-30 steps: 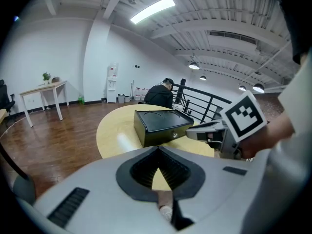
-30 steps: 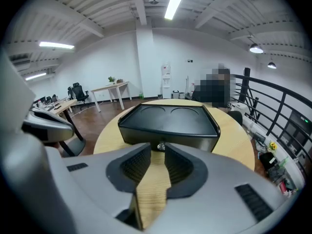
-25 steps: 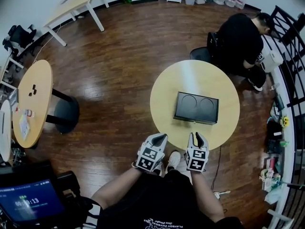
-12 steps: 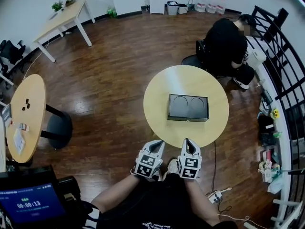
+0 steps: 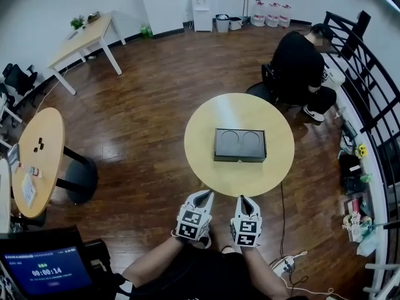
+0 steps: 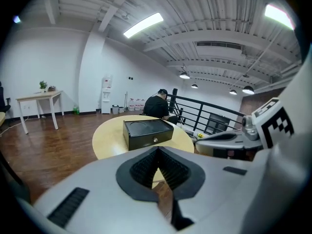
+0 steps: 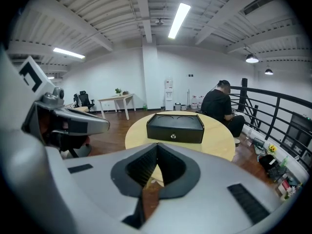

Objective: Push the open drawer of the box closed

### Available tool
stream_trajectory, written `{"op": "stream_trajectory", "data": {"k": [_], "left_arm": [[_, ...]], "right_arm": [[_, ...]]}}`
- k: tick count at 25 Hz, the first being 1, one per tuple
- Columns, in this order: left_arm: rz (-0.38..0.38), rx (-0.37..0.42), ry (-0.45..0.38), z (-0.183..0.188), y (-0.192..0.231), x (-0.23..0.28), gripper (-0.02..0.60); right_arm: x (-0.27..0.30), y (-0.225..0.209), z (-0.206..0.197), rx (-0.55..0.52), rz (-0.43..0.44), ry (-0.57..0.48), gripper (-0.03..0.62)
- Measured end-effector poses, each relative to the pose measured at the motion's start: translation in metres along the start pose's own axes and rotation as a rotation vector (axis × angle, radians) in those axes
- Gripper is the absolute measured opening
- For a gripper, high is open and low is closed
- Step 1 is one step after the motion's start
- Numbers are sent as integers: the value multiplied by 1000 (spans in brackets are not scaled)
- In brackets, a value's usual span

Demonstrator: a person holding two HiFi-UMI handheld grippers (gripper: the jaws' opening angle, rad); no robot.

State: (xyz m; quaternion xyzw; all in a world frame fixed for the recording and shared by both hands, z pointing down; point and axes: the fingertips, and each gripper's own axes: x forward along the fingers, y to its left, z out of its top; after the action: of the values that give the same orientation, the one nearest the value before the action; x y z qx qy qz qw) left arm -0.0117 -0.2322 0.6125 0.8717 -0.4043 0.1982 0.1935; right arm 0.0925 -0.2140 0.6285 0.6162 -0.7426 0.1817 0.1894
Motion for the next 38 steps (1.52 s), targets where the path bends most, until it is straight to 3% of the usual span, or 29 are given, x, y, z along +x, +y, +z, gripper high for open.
{"op": "stream_trajectory", "data": {"k": [7, 17, 23, 29, 38], "left_arm": [[90, -31, -17, -19, -38, -27, 0], [108, -40, -43, -65, -148, -66, 0], [142, -36, -32, -95, -179, -109, 0], [84, -107, -11, -117, -204, -128, 0], [85, -93, -23, -131, -203, -157, 0]], "right_arm": [[-56, -21, -27, -22, 45, -6, 6], [-144, -36, -72, -53, 115, -27, 6], [-180, -29, -106, -15, 126, -19, 6], [-207, -19, -112, 27, 148, -62, 6], [-230, 10, -130, 25, 167, -41, 6]]}}
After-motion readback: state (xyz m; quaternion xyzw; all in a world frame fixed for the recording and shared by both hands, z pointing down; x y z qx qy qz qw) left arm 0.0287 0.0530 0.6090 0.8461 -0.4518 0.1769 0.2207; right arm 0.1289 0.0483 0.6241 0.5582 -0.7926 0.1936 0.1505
